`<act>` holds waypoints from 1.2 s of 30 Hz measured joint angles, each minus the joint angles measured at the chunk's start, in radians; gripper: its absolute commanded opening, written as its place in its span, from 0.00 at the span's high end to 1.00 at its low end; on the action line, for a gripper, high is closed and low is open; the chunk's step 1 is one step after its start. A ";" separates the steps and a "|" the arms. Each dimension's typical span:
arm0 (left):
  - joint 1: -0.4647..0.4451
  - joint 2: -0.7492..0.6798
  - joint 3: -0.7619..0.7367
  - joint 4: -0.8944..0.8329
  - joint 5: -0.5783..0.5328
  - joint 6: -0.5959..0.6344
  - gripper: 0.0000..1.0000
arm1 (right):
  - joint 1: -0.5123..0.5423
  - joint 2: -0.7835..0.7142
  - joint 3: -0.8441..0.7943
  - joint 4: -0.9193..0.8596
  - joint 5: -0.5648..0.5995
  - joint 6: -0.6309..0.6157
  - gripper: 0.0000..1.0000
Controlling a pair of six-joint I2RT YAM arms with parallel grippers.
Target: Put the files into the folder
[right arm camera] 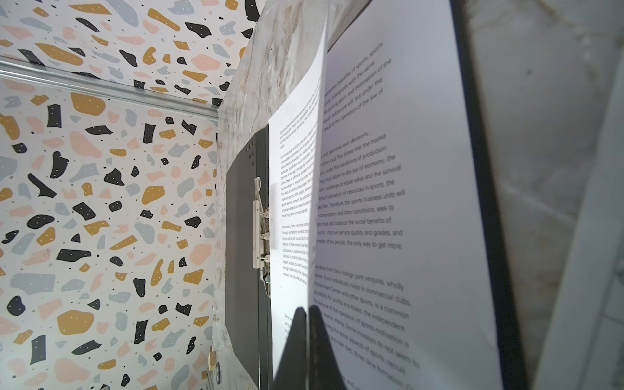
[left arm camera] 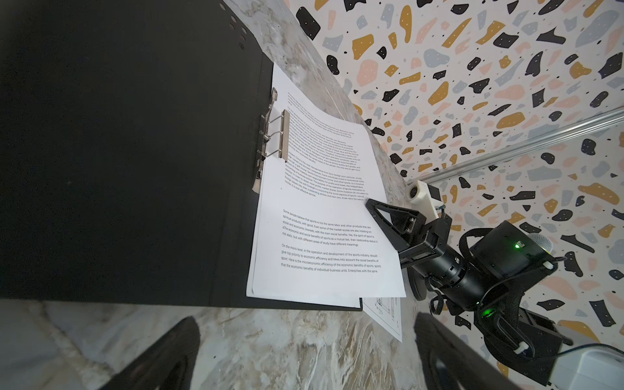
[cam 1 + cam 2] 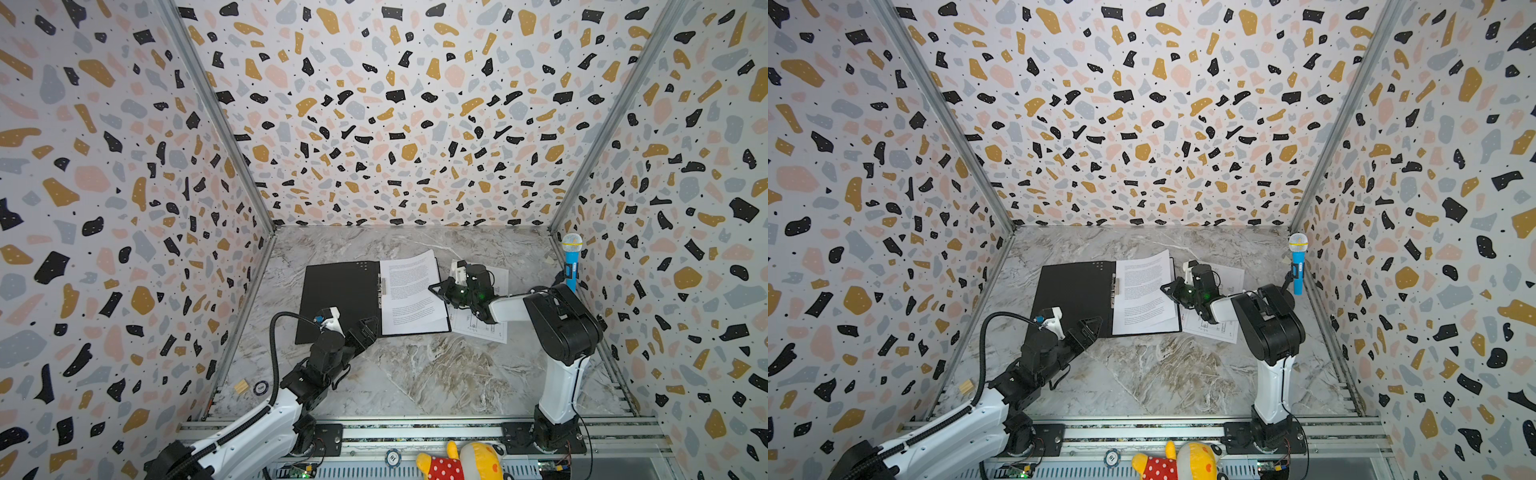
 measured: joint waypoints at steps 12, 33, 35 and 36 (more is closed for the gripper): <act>0.000 0.000 0.000 0.000 0.000 0.000 0.01 | 0.008 0.000 -0.009 0.014 0.015 0.018 1.00; 0.000 0.000 0.000 0.000 0.000 0.000 0.00 | 0.017 0.000 -0.022 0.035 0.029 0.034 0.77; 0.000 0.000 0.000 0.000 0.000 0.000 0.00 | 0.017 0.000 -0.022 0.030 0.037 0.031 0.71; 0.000 0.000 0.000 0.000 0.000 0.000 0.01 | 0.017 0.000 -0.022 0.027 0.040 0.029 0.69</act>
